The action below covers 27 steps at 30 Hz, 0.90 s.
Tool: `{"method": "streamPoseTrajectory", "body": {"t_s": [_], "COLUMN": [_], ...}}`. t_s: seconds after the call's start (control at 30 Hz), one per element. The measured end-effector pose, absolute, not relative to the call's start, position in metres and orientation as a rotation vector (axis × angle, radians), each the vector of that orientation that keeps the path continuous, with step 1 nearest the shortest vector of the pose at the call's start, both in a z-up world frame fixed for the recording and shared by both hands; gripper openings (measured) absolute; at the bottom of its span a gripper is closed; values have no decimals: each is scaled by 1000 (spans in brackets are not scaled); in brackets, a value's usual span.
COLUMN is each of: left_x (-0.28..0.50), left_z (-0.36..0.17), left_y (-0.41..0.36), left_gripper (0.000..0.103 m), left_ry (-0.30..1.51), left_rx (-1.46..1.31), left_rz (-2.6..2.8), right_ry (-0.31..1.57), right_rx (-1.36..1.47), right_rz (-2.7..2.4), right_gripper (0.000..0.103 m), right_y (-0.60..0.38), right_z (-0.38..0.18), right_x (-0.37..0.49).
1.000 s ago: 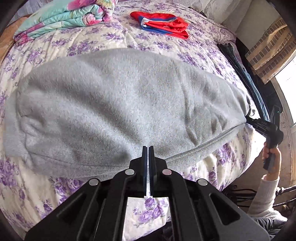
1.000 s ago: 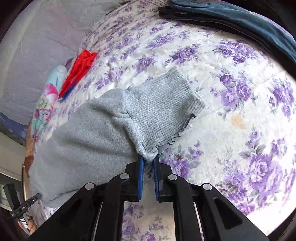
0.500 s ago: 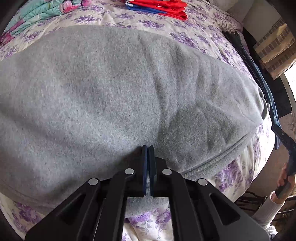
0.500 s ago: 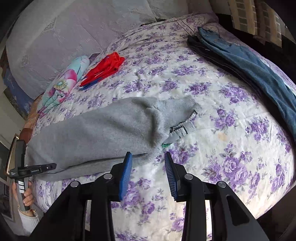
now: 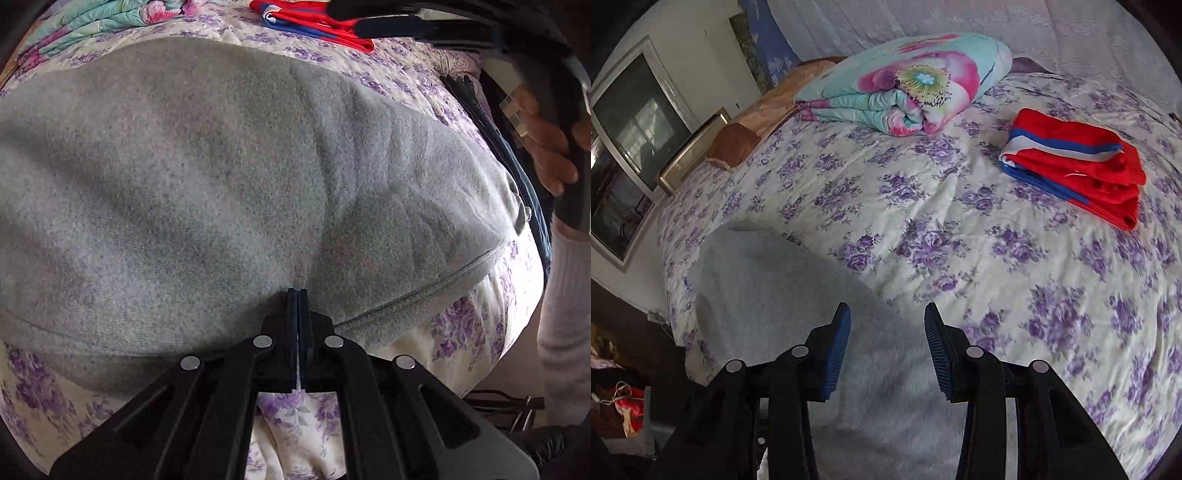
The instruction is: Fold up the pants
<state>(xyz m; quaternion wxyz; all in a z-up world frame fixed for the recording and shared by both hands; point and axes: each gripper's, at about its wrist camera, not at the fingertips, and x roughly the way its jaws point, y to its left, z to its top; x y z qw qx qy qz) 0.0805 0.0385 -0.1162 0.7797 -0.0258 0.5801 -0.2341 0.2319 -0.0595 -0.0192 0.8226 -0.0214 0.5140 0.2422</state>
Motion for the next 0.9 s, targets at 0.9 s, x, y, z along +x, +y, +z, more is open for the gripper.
{"method": "streamPoseTrajectory", "body": {"t_s": [0.9], "left_x": [165], "left_z": [-100], "left_y": [97], "left_gripper": [1], "left_ry": [1262], "left_rx": [-337], "left_rz": [-421], "right_ry": [1156], "right_rx": [-205], "right_rz": [725], "right_gripper": [33], "right_y": [-7], "right_z": [-68], "right_x": [202]}}
